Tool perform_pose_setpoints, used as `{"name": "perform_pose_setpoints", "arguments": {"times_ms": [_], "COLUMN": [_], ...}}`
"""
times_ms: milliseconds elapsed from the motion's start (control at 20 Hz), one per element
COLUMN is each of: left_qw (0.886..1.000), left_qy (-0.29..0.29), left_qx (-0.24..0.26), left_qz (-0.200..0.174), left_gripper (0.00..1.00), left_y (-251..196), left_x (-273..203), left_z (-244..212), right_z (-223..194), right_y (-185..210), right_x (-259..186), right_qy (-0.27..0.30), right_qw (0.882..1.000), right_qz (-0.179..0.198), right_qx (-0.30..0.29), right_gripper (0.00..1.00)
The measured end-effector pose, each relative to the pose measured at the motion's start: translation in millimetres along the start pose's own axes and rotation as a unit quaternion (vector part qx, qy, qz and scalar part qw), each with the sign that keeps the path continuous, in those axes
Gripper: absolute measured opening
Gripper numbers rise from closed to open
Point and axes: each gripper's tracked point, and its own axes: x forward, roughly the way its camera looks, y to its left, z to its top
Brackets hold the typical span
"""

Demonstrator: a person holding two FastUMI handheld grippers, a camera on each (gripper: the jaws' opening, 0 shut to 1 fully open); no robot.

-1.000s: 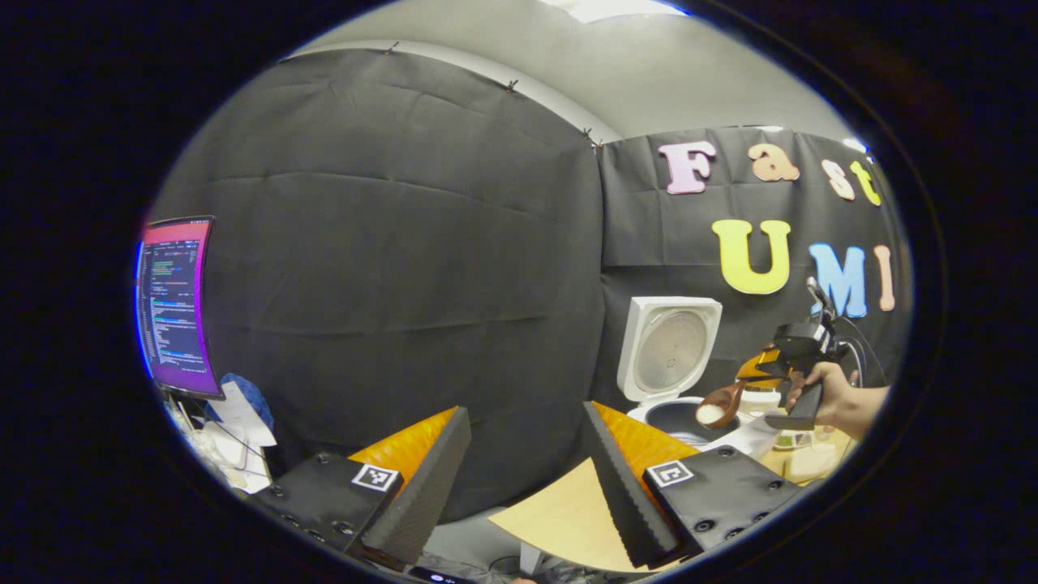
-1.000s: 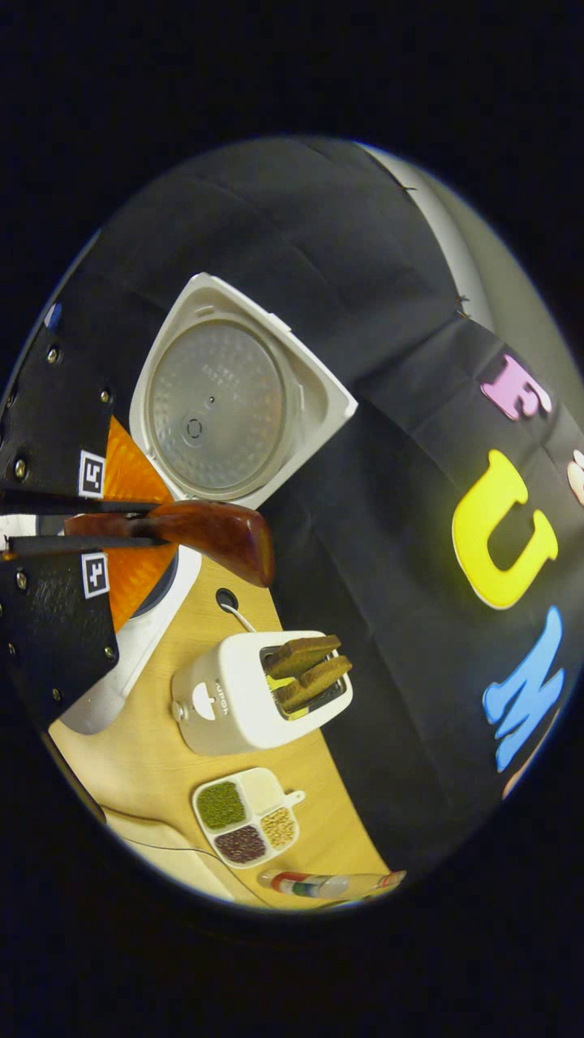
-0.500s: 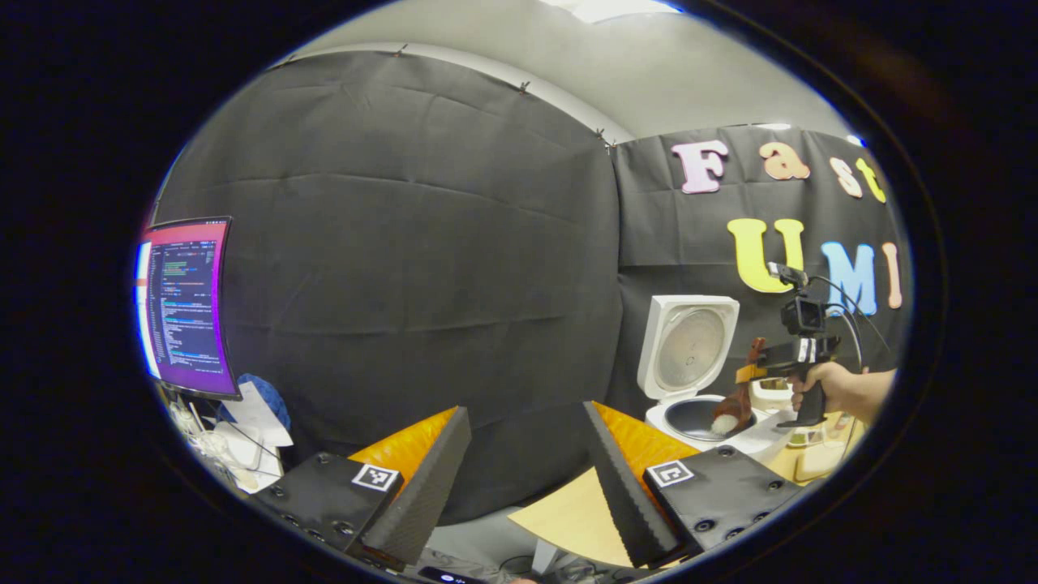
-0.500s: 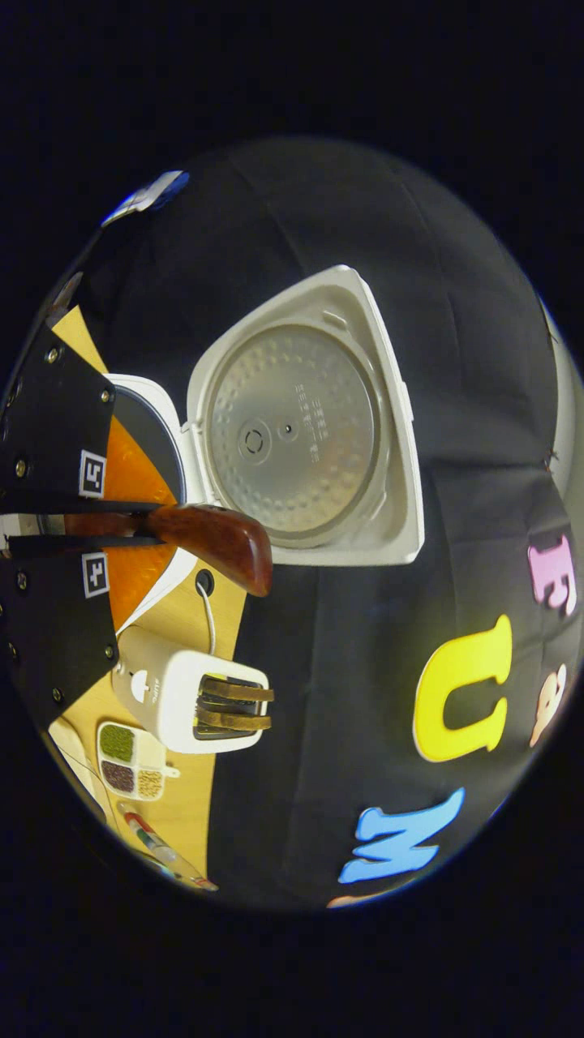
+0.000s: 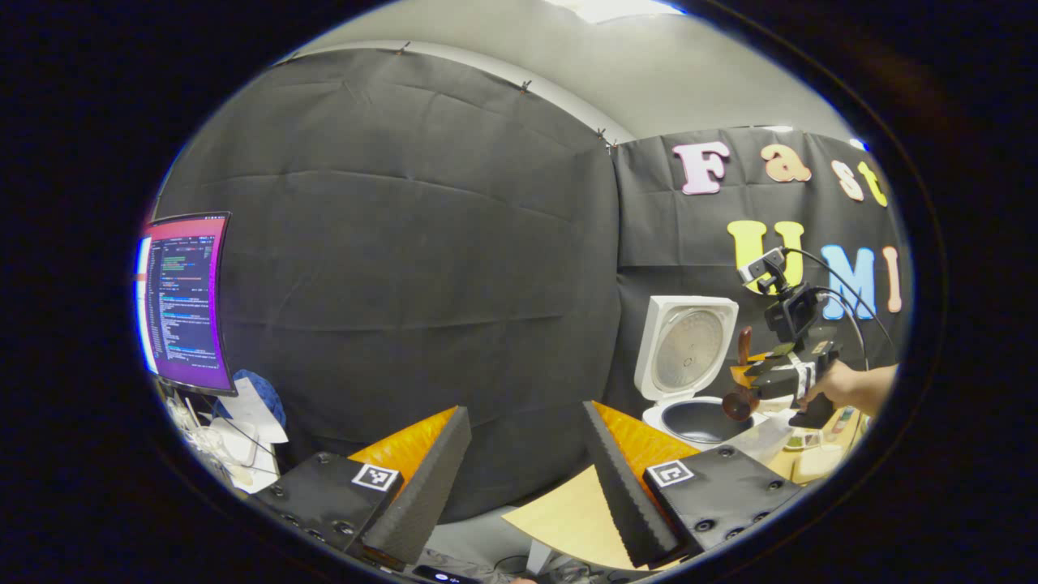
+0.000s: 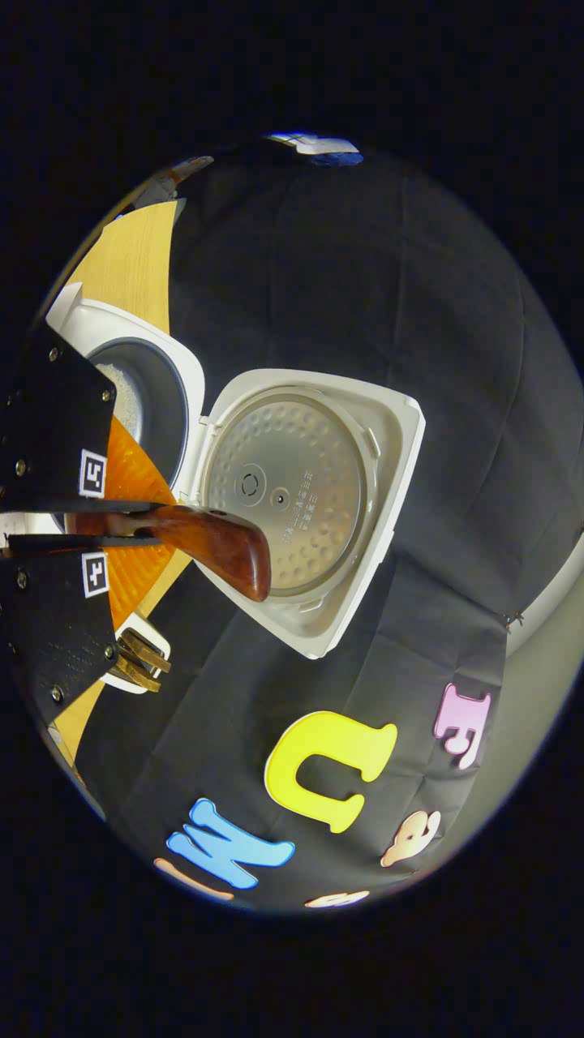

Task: Close the left gripper, press the button to open the rice cooker; take a wooden spoon from the chopstick holder with the right hand, scoop a spoonful of rice and pour it into the rice cooker, then put the wooden spoon back into the chopstick holder.

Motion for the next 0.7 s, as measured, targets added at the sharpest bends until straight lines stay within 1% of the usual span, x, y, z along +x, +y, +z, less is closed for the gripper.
{"name": "perform_pose_setpoints", "arguments": {"times_ms": [50, 150, 200, 250, 300, 350, 400, 450, 500, 550, 600, 650, 700], "left_qw": [1.0, 1.0, 1.0, 1.0, 1.0, 1.0, 1.0, 0.999, 0.999, 0.998, 0.997, 0.996, 0.995], "left_qy": [-0.001, -0.004, -0.006, -0.009, -0.011, -0.012, -0.012, -0.014, -0.016, -0.018, -0.018, -0.02, -0.022], "left_qx": [0.0, -0.002, -0.003, -0.003, -0.004, -0.006, -0.01, -0.013, -0.016, -0.02, -0.024, -0.027, -0.027], "left_qz": [-0.001, -0.003, -0.005, -0.008, -0.012, -0.018, -0.026, -0.034, -0.043, -0.053, -0.065, -0.078, -0.09], "left_gripper": [0.92, 0.92, 0.92, 0.95, 0.95, 0.99, 0.93, 0.95, 0.95, 0.97, 0.95, 0.97, 0.96], "left_y": [-0.9, -3.2, -5.1, -7.1, -10.8, -19.4, -28.8, -34.7, -45.5, -56.3, -67.6, -79.9, -92.0], "left_x": [0.0, -1.1, -1.5, -1.9, -0.9, -0.5, 1.8, 3.8, 5.0, 7.5, 8.9, 10.1, 11.6], "left_z": [-1.3, 4.1, 7.9, 9.0, 10.6, 12.7, 13.9, 12.9, 16.3, 18.3, 19.6, 23.0, 26.2], "right_z": [-2.5, -6.2, -5.5, -3.9, -1.6, 4.5, 7.2, 7.0, 9.3, 10.4, 9.7, 11.1, 11.7], "right_y": [2.3, 3.7, 2.2, -0.6, -4.0, -7.5, -11.8, -19.6, -31.5, -46.3, -58.1, -69.1, -82.6], "right_x": [1.9, 1.2, -0.6, -2.5, -5.9, -13.1, -17.2, -25.0, -34.6, -44.2, -55.3, -71.7, -84.7], "right_qy": [0.003, 0.017, 0.021, 0.023, 0.027, 0.029, 0.028, 0.025, 0.019, 0.012, 0.008, -0.001, -0.009], "right_qw": [1.0, 0.996, 0.99, 0.982, 0.97, 0.953, 0.935, 0.917, 0.905, 0.895, 0.889, 0.883, 0.879], "right_qz": [0.01, 0.031, 0.039, 0.049, 0.058, 0.068, 0.076, 0.079, 0.077, 0.068, 0.061, 0.056, 0.051], "right_qx": [0.016, 0.087, 0.132, 0.181, 0.236, 0.293, 0.346, 0.389, 0.419, 0.441, 0.455, 0.465, 0.474], "right_gripper": [0.11, 0.1, 0.1, 0.11, 0.11, 0.1, 0.11, 0.11, 0.1, 0.11, 0.11, 0.1, 0.11]}}
